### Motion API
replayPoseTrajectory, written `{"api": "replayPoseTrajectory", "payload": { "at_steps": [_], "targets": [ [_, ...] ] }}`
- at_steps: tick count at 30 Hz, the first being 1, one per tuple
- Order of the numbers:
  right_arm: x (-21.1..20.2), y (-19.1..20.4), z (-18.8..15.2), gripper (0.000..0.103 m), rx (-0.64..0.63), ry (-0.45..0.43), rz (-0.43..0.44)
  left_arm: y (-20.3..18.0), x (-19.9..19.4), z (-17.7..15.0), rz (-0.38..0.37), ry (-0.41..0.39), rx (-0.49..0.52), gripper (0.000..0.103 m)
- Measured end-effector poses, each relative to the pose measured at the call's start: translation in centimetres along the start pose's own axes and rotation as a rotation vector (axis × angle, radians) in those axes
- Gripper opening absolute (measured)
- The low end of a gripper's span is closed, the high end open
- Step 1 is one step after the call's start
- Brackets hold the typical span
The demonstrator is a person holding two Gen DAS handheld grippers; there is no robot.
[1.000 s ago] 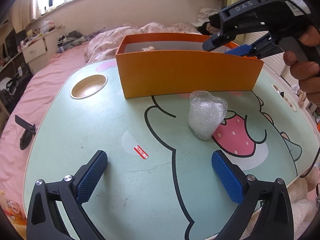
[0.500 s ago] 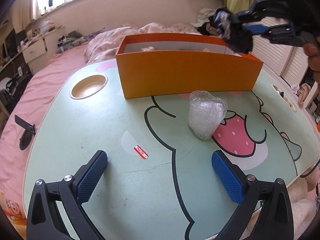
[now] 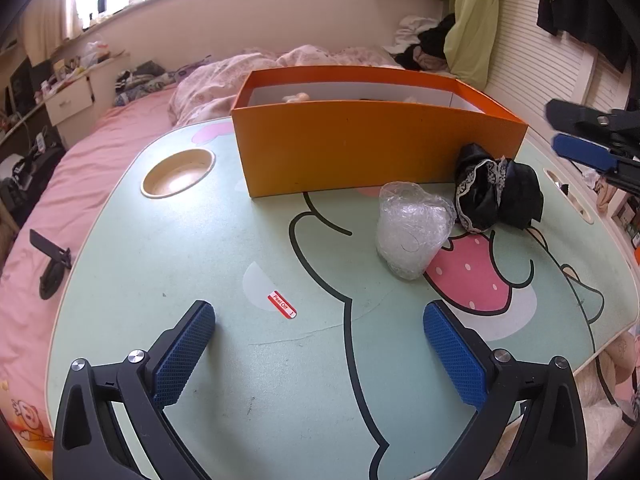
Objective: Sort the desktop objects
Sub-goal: 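Lift the black cloth bag from the orange box with the right gripper, set it on table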
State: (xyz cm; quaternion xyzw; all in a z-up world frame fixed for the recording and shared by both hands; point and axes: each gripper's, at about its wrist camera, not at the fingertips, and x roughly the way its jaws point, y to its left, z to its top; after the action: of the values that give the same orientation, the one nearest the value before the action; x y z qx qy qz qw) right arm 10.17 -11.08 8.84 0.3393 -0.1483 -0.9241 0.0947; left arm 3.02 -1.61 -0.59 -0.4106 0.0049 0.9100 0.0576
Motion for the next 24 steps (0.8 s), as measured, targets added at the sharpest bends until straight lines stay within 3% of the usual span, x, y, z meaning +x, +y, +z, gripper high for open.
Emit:
{"api": "replayPoseTrajectory", "payload": {
  "at_steps": [1,4,9,11,13,14,24],
  "targets": [
    [-0.7,0.4,-0.5,0.081,-0.038,-0.027,-0.013,0.0,0.0,0.0,0.000,0.000,0.000,0.103],
    [-2.0,1.2,-2.6,0.082,-0.111,-0.045,-0.079,0.1,0.0,0.0,0.000,0.000,0.000,0.103],
    [1.2,-0.5,-5.3,0.082,-0.047,0.115,-0.213,0.1,0.1,0.0,0.000,0.000,0.001,0.103],
    [2.8,-1.1,-5.9,0.089,-0.070,0.071,-0.295,0.1,-0.1,0.1,0.002,-0.001,0.004,0.103],
    [4.9,-0.9,-5.9,0.096,-0.139,0.100,-0.372,-0.1,-0.4,0.1,0.003,-0.001,0.006,0.103],
    [6.1,-1.0,-6.0,0.102,-0.160,0.122,-0.378,0.0,-0.3,0.1,0.004,-0.001,0.006,0.103],
    [8.9,-2.6,-5.5,0.102,-0.168,0.112,-0.370,0.0,-0.5,0.0,0.015,-0.004,-0.006,0.103]
  ]
}}
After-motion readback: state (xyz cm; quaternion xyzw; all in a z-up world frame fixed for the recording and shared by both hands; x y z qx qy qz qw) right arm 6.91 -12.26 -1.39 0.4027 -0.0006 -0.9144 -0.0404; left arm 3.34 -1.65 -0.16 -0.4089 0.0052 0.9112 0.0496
